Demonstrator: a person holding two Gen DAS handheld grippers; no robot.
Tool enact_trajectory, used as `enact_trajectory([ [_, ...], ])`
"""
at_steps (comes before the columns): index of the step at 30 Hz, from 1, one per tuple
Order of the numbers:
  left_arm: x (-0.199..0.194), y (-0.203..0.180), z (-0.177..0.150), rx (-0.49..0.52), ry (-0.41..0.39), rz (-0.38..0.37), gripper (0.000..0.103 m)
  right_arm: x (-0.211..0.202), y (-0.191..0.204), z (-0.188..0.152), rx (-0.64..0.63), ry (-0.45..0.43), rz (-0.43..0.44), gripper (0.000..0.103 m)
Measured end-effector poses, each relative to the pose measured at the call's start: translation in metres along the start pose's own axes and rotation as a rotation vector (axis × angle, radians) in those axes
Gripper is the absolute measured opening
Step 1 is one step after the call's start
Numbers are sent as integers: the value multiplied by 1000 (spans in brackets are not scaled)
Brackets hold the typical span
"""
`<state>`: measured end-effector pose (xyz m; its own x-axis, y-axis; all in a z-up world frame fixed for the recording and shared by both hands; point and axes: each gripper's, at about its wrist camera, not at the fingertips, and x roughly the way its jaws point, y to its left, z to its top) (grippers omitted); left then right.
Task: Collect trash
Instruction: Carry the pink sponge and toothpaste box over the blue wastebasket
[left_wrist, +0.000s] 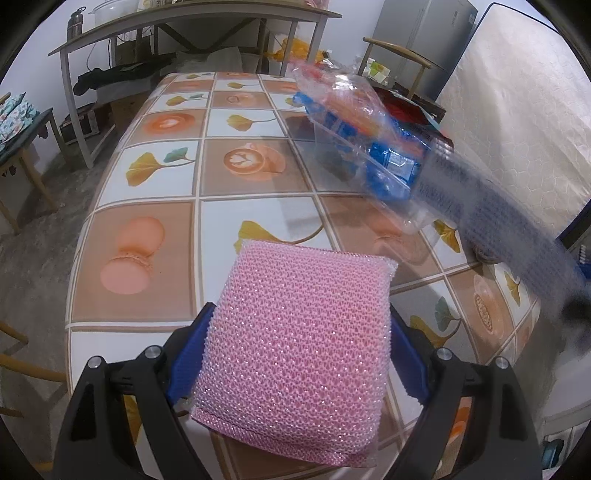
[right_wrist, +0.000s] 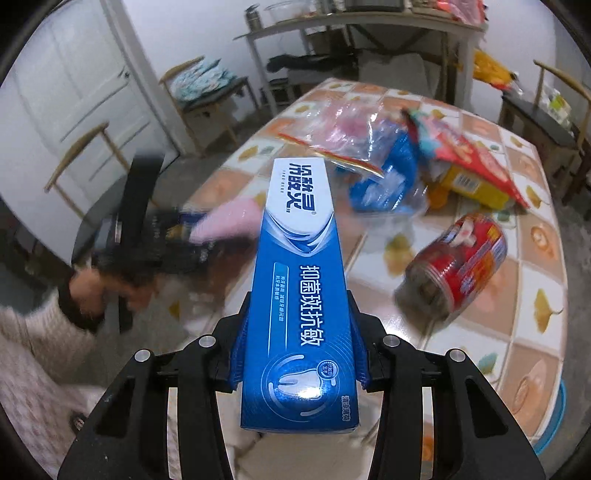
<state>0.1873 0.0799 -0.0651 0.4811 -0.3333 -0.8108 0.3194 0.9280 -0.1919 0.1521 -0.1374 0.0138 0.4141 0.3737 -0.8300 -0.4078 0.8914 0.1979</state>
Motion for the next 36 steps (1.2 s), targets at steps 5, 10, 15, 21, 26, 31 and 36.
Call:
enact_trajectory([
  [5, 1, -1, 1, 3, 3, 7, 85, 35, 4, -21, -101, 87, -111, 43],
  [10, 2, -3, 2, 2, 13, 15, 85, 59, -3, -23, -127, 127, -181, 53],
  [15, 4, -6, 4, 7, 23, 40, 85, 64, -1, -15, -125, 77, -182, 71],
  [21, 5, -9, 3, 21, 33, 63, 85, 77, 2, -14, -77, 46, -256, 59],
  [26, 5, -8, 5, 9, 35, 64, 84, 73, -7, -20, 41, -20, -246, 43],
  [31, 2, -1, 10, -44, 37, 46, 82, 59, -3, -32, 79, -92, -213, 43],
  [36, -6, 3, 13, -93, 29, 65, 81, 39, -3, -43, 104, -155, -161, 42],
])
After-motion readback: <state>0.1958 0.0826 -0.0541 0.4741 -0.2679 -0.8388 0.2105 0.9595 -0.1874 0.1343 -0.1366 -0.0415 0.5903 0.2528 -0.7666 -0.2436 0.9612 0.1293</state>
